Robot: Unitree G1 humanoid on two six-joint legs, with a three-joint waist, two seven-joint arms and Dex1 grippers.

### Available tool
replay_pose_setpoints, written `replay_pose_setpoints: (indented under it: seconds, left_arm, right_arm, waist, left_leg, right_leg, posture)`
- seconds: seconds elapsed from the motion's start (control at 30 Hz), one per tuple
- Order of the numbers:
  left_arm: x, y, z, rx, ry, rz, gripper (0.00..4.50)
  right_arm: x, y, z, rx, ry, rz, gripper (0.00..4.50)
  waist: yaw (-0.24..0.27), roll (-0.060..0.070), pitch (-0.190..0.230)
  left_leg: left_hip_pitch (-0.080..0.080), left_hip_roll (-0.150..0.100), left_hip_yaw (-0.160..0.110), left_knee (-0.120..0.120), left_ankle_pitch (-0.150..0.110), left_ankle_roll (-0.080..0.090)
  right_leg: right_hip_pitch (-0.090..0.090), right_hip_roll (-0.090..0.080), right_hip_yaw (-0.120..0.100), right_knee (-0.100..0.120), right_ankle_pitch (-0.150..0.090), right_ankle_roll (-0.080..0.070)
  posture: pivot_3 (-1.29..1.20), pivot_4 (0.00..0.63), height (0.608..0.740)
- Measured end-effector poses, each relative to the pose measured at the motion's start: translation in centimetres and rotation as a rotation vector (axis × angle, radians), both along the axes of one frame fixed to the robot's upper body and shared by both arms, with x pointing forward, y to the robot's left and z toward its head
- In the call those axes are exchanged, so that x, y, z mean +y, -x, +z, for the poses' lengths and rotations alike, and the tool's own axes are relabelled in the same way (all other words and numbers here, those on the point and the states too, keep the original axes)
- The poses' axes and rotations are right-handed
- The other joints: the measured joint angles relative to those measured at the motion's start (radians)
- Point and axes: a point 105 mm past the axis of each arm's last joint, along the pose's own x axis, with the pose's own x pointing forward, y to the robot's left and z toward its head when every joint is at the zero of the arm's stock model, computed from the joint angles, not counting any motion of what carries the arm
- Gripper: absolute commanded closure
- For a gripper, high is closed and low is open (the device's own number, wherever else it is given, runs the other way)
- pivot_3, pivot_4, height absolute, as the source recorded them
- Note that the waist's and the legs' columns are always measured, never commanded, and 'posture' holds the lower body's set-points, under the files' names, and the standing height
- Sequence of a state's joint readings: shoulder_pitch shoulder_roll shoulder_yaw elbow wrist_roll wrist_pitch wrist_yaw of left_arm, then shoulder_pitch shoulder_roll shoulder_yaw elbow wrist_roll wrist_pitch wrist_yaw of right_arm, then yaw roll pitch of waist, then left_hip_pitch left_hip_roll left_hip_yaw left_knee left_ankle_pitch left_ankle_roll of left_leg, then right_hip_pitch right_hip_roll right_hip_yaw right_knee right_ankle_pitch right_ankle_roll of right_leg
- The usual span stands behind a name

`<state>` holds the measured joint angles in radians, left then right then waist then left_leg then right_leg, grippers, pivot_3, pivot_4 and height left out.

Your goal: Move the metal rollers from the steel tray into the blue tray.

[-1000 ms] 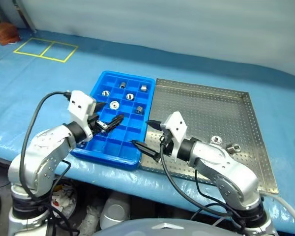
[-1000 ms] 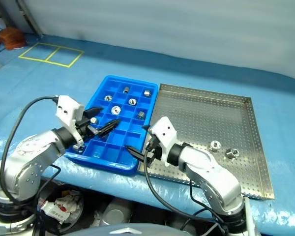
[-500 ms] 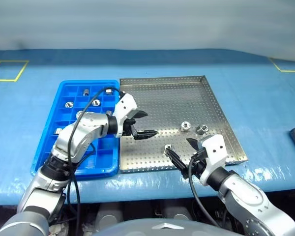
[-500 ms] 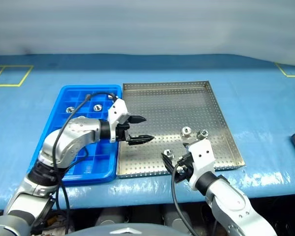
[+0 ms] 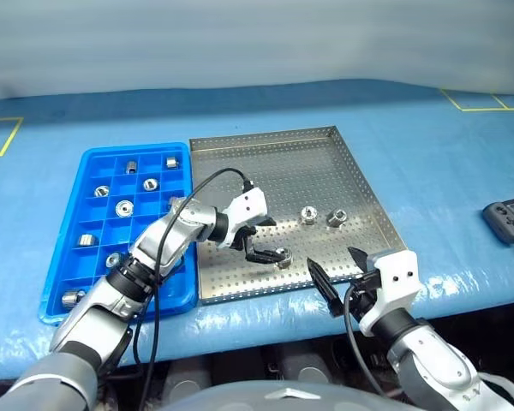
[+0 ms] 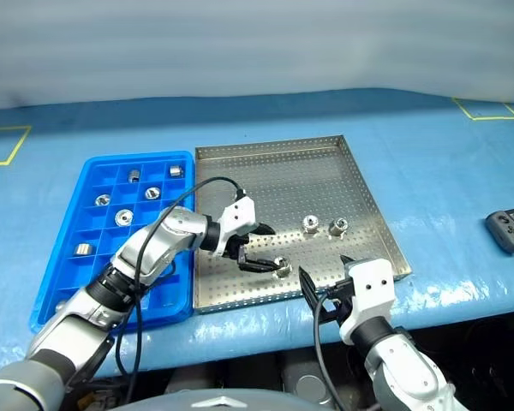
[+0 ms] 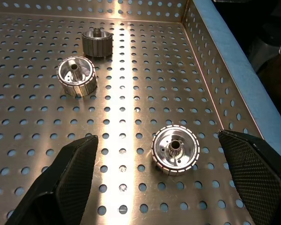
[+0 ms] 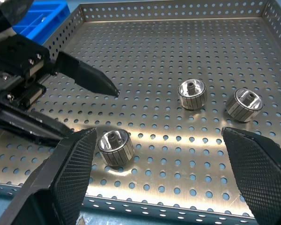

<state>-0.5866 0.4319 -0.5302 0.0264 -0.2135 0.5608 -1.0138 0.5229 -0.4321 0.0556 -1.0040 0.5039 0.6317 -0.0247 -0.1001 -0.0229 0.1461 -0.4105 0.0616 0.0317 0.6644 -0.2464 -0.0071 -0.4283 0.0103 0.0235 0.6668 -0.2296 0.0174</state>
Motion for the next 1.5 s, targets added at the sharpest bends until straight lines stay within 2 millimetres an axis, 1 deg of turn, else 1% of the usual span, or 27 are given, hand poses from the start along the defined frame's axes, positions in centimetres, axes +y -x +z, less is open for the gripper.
replay_pose_setpoints:
  seconds: [0.07,0.2,0.27,0.37,0.43,0.5,0.6,0.7,0.8,0.9,0.97,1.03,1.07,1.23,1.27,1.5]
  left_arm:
    - [0.1,0.2,-0.4,0.008,-0.008,0.0,0.03]
    - [0.7,0.4,-0.7,0.005,0.017,0.033,0.03]
    - [1.1,0.4,-0.3,-0.024,0.046,0.049,0.03]
    - [2.6,-0.1,0.9,-0.095,0.068,0.105,0.03]
    - [3.7,-0.3,1.5,-0.131,0.075,0.155,0.03]
    - [4.3,-0.3,1.7,-0.143,0.087,0.193,0.03]
    - [4.6,0.2,2.0,-0.131,0.112,0.222,0.55]
    - [5.0,1.0,2.1,-0.122,0.123,0.236,1.57]
    - [5.4,1.4,2.1,-0.118,0.124,0.26,2.54]
    - [6.1,1.6,2.0,-0.107,0.108,0.283,2.54]
    - [6.2,1.7,1.9,-0.089,0.099,0.283,2.54]
    - [6.3,2.0,1.9,-0.074,0.092,0.28,2.15]
    - [6.3,2.0,1.9,-0.064,0.09,0.28,1.89]
    - [6.1,2.3,1.9,-0.037,0.095,0.276,0.29]
    - [6.1,2.3,1.9,-0.04,0.096,0.277,0.06]
    - [5.9,2.8,2.0,-0.05,0.099,0.264,0.06]
  right_arm:
    - [0.1,-0.2,0.2,-0.008,-0.004,0.001,0.0]
    - [0.4,-1.3,0.9,-0.034,-0.002,-0.009,0.0]
    - [0.8,-1.9,1.0,-0.033,0.002,-0.008,0.0]
    - [1.2,-3.3,1.2,-0.025,0.009,-0.018,0.0]
    - [1.2,-4.3,0.8,0.004,0.022,-0.023,0.0]
    - [1.4,-5.2,0.5,0.029,0.02,-0.032,0.0]
    - [1.3,-6.0,0.0,0.078,0.002,-0.071,0.0]
    - [1.5,-6.1,-0.7,0.141,-0.024,-0.095,0.0]
    - [2.2,-5.8,-1.4,0.203,-0.048,-0.077,0.0]
    - [2.8,-5.3,-2.1,0.27,-0.029,-0.032,0.0]
    - [3.1,-5.2,-2.2,0.291,-0.014,-0.001,0.0]
    - [3.4,-5.1,-2.4,0.315,-0.006,0.027,0.0]
    - [3.6,-5.0,-2.5,0.328,-0.003,0.039,0.0]
    - [4.2,-4.6,-2.8,0.364,0.004,0.079,0.0]
    - [4.3,-4.6,-2.9,0.368,0.007,0.083,0.0]
    - [4.6,-4.4,-3.9,0.417,0.02,0.111,0.0]
  waist:
    - [-0.001,0.0,0.0]
    - [-0.005,0.0,0.0]
    - [-0.006,0.0,0.0]
    - [-0.009,0.0,0.0]
    - [-0.004,0.0,0.0]
    - [0.004,0.0,0.0]
    - [0.019,0.0,0.0]
    - [0.034,0.0,0.0]
    - [0.04,0.0,0.0]
    - [0.041,0.0,0.0]
    - [0.041,0.0,0.0]
    - [0.042,0.0,0.0]
    - [0.043,0.0,0.0]
    - [0.043,0.0,0.0]
    - [0.043,0.0,0.0]
    - [0.044,0.0,0.0]
  left_leg:
    - [0.0,0.0,0.0,0.0,0.0,0.0]
    - [0.0,0.0,0.0,0.0,0.0,0.0]
    - [0.0,0.0,-0.001,0.0,0.0,0.0]
    - [0.001,0.001,-0.001,0.0,0.0,0.001]
    - [0.001,0.0,-0.001,0.0,0.001,0.001]
    - [0.001,0.0,-0.001,0.0,0.001,0.001]
    - [0.0,0.0,-0.001,-0.001,0.0,0.001]
    - [-0.001,0.0,-0.001,-0.001,0.0,0.001]
    - [-0.001,0.0,-0.001,-0.001,0.0,0.001]
    - [0.0,0.0,-0.001,0.0,0.001,0.002]
    - [0.0,0.0,-0.001,0.0,0.001,0.002]
    - [0.0,0.0,-0.001,0.0,0.001,0.002]
    - [0.0,0.0,-0.001,0.0,0.001,0.002]
    - [-0.001,0.0,-0.001,-0.001,0.001,0.002]
    - [0.0,0.0,-0.001,-0.001,0.001,0.002]
    - [0.0,0.0,-0.001,-0.001,0.001,0.002]
  right_leg:
    - [0.0,0.0,0.0,0.0,0.0,0.0]
    - [0.0,0.0,0.001,0.0,0.0,0.001]
    - [0.0,0.0,0.002,0.0,0.001,0.002]
    - [-0.001,0.0,0.003,0.001,0.001,0.002]
    - [-0.001,0.0,0.003,0.001,0.001,0.002]
    - [-0.001,-0.001,0.003,0.001,0.001,0.002]
    - [-0.001,-0.001,0.003,0.001,0.002,0.002]
    - [-0.002,-0.001,0.003,0.0,0.002,0.002]
    - [-0.001,-0.001,0.002,0.001,0.002,0.002]
    - [-0.001,-0.001,0.002,0.001,0.002,0.003]
    - [-0.001,-0.001,0.002,0.001,0.002,0.003]
    - [-0.001,-0.001,0.002,0.001,0.002,0.003]
    - [-0.001,-0.001,0.002,0.001,0.002,0.003]
    - [-0.001,-0.001,0.001,0.001,0.002,0.003]
    - [-0.001,-0.001,0.001,0.001,0.002,0.003]
    - [-0.001,-0.001,0.001,0.0,0.002,0.003]
  posture:
    - [-0.22,0.15,0.74]
    - [-0.19,0.15,0.74]
    - [-0.18,0.15,0.74]
    - [-0.15,0.15,0.74]
    - [-0.12,0.15,0.74]
    - [-0.1,0.15,0.74]
    - [-0.07,0.15,0.74]
    - [-0.05,0.15,0.74]
    - [-0.03,0.15,0.74]
    - [-0.03,0.15,0.74]
    - [-0.02,0.15,0.74]
    - [-0.02,0.15,0.74]
    - [-0.02,0.15,0.74]
    - [-0.02,0.15,0.74]
    - [-0.02,0.15,0.74]
    - [0.01,0.15,0.74]
